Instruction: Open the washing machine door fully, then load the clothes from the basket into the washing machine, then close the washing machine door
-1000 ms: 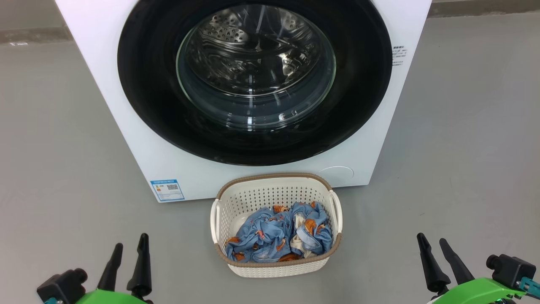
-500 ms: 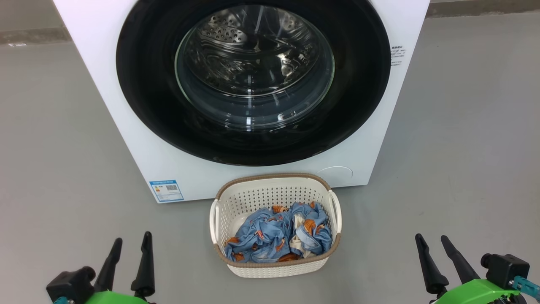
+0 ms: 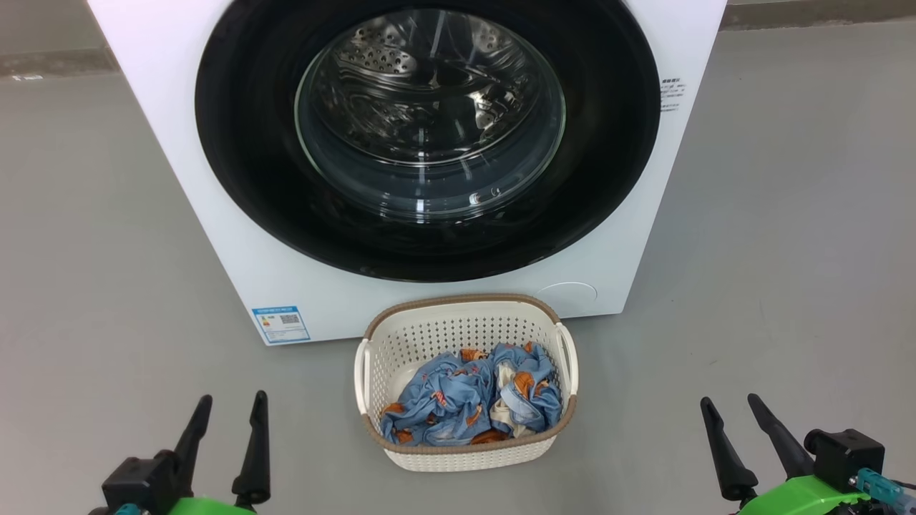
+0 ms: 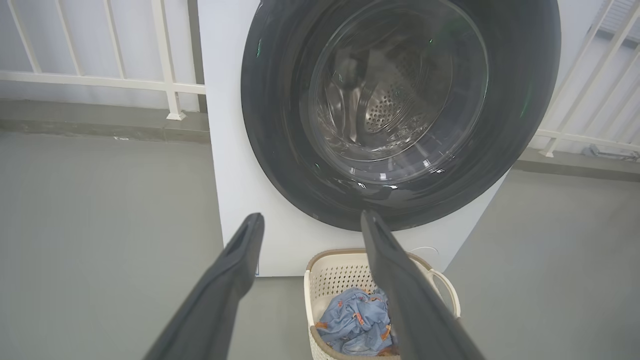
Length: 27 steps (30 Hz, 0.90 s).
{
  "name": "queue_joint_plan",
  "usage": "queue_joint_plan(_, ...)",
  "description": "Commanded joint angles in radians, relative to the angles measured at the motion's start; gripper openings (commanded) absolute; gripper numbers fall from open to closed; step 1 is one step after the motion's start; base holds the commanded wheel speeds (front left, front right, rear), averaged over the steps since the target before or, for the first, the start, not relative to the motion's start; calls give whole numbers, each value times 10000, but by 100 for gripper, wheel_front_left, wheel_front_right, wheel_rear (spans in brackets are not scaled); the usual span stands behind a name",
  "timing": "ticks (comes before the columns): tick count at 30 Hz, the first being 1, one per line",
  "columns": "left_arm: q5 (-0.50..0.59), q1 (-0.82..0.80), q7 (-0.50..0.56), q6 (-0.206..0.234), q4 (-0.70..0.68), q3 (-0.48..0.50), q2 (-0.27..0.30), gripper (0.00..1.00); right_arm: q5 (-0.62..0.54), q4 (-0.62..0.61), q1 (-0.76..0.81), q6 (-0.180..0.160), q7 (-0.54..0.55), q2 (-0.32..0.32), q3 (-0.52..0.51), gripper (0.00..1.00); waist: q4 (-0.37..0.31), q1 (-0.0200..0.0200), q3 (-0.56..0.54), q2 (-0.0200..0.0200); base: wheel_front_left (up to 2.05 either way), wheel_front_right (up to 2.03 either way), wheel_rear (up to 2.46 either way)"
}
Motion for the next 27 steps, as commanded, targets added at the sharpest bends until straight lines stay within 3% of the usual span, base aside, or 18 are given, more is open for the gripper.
queue_joint_plan(1,342,-89,-161,-25,-300,282,228,100,-376,-271,-327,15,-206,-206,217,100,-9,-1,-2,0,0,0,0)
queue_joint_plan(7,946,-49,-335,-27,-298,242,280,100,-993,-322,-276,16,-379,-227,165,100,-43,-1,0,0,0,0,0)
queue_joint_plan(27,1343,-43,-335,-27,-116,439,273,100,-995,-489,-110,16,-379,-54,-167,100,-114,-1,6,0,3,3,-5)
